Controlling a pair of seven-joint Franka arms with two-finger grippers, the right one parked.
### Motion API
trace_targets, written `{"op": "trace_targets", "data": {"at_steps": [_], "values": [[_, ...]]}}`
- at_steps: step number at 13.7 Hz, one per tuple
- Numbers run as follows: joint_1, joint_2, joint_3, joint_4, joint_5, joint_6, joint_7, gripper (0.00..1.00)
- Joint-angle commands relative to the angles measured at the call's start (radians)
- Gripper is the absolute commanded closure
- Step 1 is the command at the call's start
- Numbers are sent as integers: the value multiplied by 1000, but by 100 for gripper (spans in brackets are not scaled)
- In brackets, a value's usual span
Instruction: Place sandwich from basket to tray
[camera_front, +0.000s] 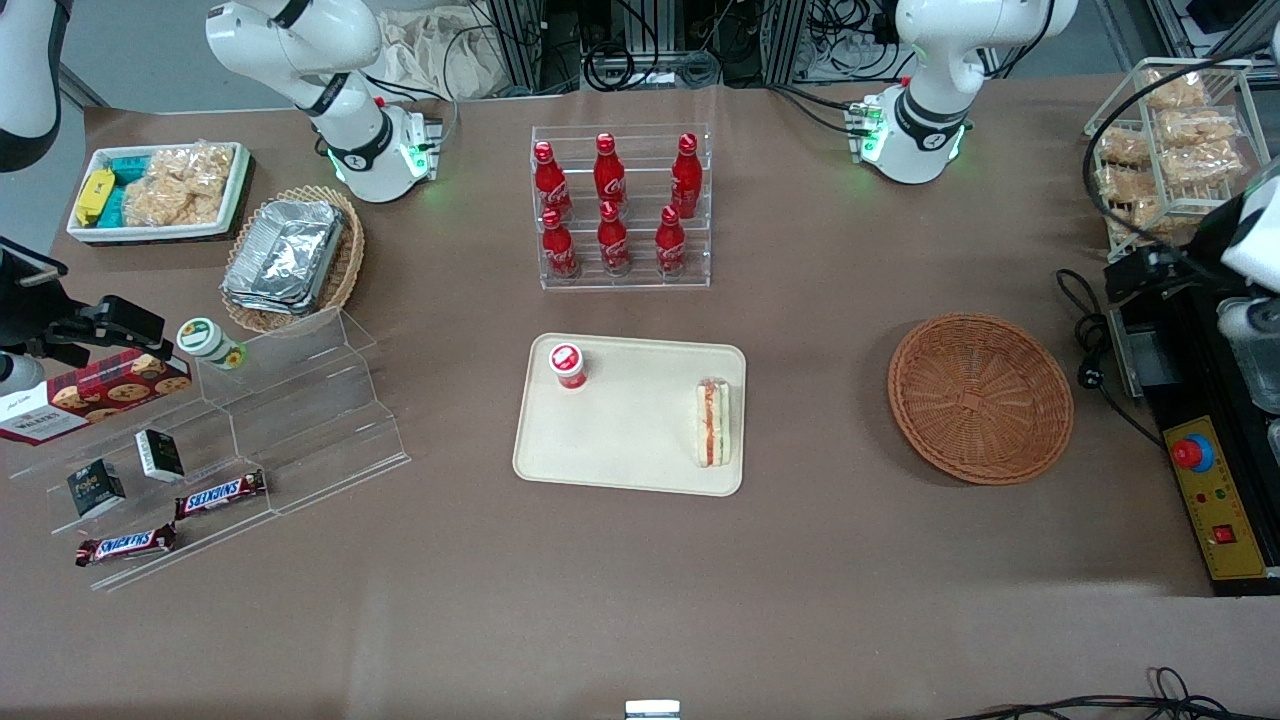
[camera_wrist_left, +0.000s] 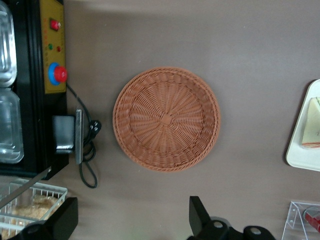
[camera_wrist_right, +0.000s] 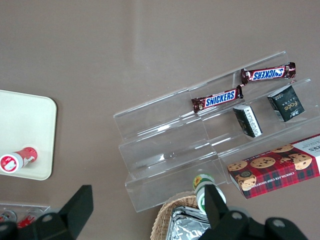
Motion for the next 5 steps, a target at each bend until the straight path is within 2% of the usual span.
{"op": "trace_targets", "data": {"at_steps": [1,5], "values": [[-35,-81,35,-64,-22,-28,14,0],[-38,-18,24,29,-17,-60,-2,0]]}}
